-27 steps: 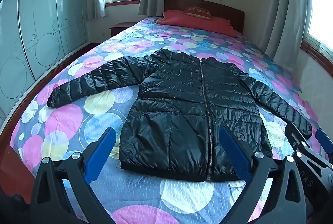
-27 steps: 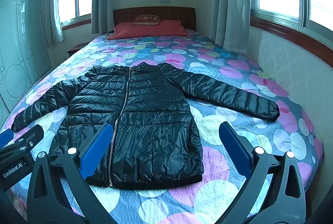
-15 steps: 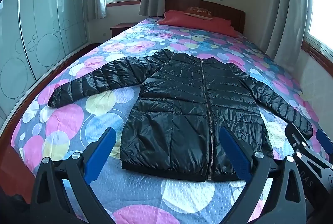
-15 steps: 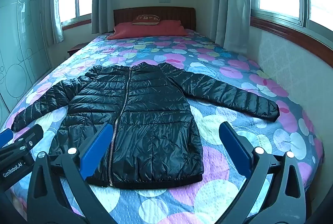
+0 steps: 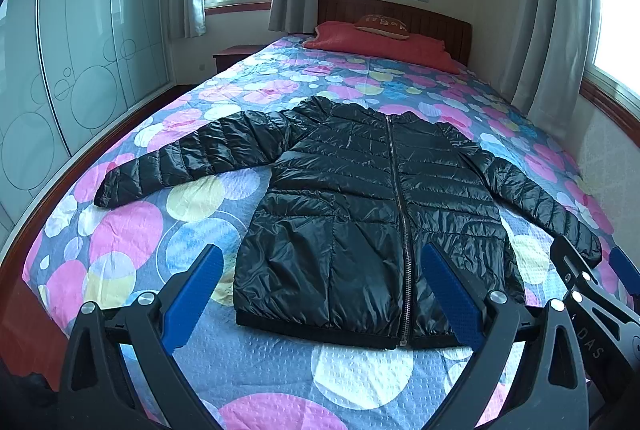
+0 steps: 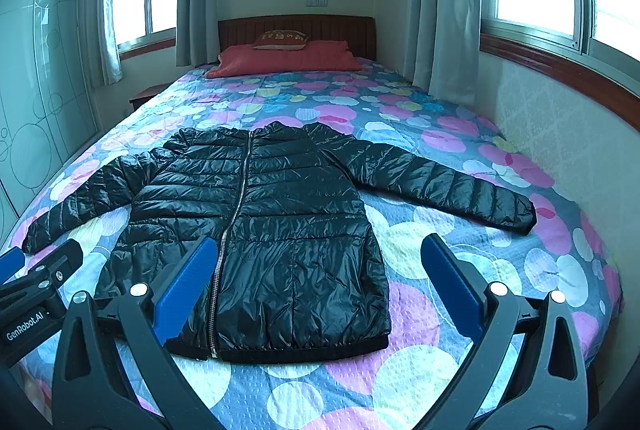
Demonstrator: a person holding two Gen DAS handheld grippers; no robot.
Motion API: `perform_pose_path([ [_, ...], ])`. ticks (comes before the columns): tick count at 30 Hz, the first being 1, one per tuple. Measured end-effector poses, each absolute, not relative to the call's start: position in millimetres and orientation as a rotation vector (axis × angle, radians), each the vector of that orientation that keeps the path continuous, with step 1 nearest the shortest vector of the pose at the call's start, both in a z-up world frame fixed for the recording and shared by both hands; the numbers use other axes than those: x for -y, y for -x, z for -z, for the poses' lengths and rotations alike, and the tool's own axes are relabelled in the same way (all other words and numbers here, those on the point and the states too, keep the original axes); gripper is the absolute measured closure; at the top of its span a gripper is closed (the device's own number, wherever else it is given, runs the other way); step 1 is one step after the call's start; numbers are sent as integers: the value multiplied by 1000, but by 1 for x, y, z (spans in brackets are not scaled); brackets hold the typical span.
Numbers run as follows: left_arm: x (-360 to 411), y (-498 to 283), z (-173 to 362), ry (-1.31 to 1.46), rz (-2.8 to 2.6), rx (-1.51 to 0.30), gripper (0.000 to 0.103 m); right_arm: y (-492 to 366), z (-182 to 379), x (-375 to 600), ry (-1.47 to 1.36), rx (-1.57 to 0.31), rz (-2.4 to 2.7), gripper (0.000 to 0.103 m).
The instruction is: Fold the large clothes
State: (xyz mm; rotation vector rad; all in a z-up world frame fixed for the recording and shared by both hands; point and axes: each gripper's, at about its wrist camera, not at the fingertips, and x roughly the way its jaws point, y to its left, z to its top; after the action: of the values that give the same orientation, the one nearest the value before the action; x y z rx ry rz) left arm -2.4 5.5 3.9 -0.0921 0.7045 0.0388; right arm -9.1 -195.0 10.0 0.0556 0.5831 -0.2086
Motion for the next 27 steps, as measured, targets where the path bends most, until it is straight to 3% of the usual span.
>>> perform_pose_path([
  [27, -9, 2, -7, 89, -44, -702, 5, 10, -13, 193, -55, -580, 207, 2],
])
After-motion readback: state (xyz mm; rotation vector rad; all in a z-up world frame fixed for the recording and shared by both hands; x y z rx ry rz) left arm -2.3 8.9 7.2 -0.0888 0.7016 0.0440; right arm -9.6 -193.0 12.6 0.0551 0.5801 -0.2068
